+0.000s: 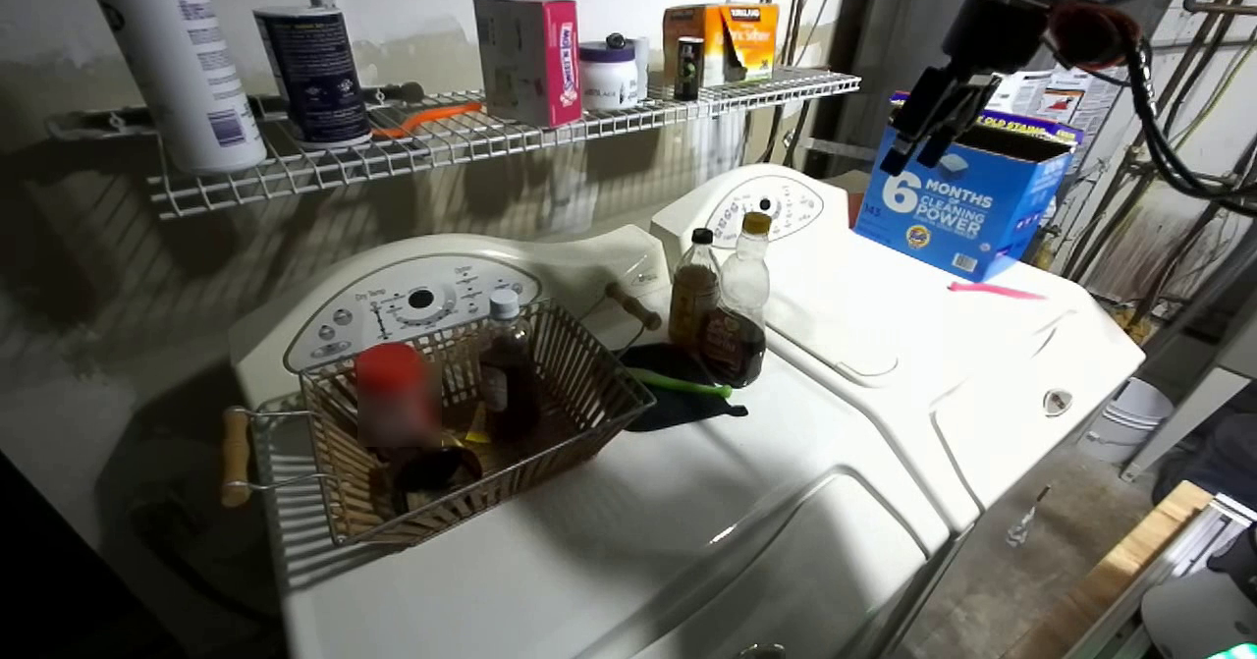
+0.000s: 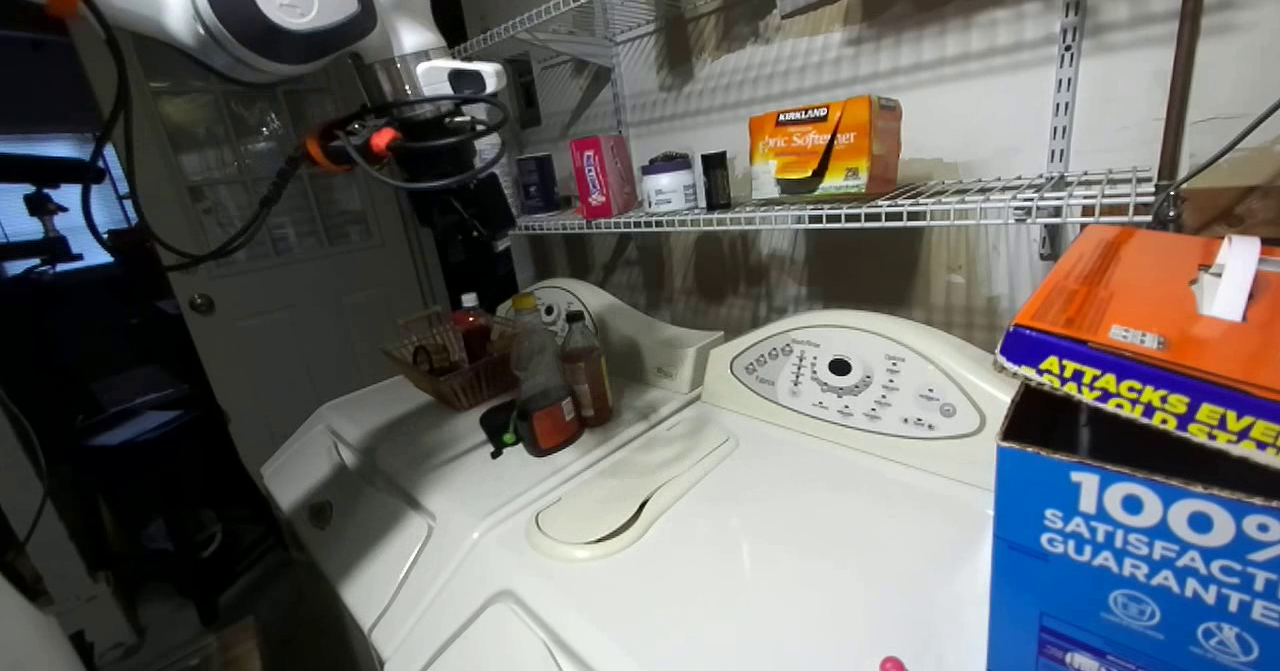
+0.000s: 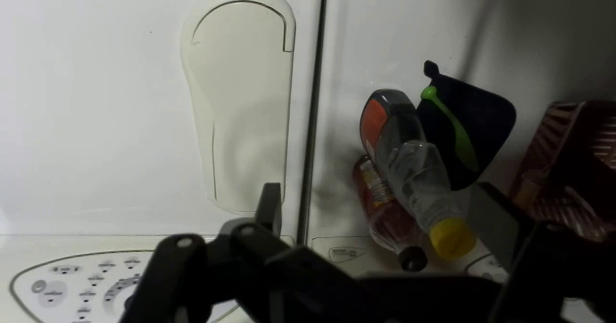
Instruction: Put the bottle inside the metal basket
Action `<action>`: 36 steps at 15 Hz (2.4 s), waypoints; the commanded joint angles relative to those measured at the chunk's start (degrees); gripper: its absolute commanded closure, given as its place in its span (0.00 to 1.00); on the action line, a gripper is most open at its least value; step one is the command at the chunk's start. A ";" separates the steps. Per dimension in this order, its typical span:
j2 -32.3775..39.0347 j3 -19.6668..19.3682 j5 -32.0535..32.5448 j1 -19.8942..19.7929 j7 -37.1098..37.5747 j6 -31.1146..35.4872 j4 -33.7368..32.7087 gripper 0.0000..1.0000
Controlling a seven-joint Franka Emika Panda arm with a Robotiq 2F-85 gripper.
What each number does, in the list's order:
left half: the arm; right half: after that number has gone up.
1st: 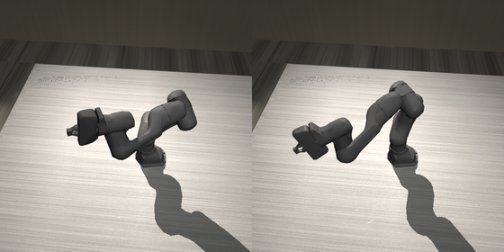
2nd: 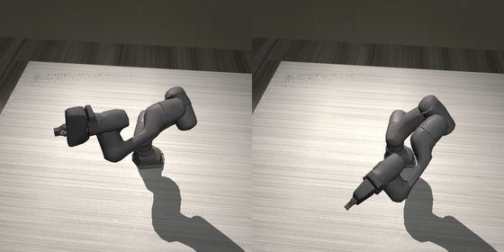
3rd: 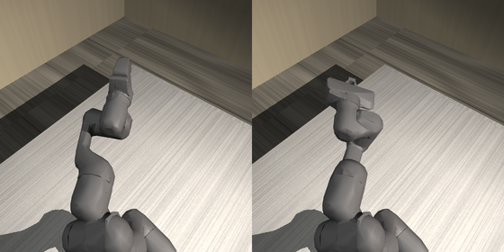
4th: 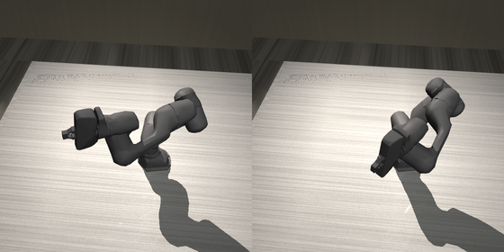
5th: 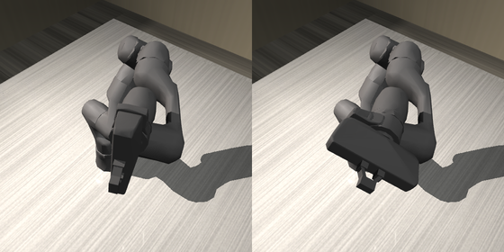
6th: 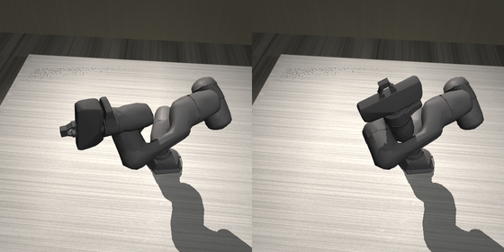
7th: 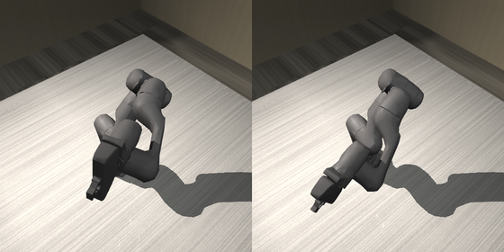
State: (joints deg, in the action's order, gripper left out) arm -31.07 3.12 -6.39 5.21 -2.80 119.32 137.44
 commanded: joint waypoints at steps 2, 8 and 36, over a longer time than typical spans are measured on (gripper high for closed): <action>5.91 0.06 -2.54 3.91 -3.27 5.30 -1.70 0.00; 9.70 -1.60 -11.54 9.11 -10.36 13.02 -2.23 0.00; 18.79 -0.02 -11.15 10.99 -26.76 29.62 -0.50 0.00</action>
State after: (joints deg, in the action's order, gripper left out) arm -13.40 3.02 -17.44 16.03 -27.20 146.69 136.60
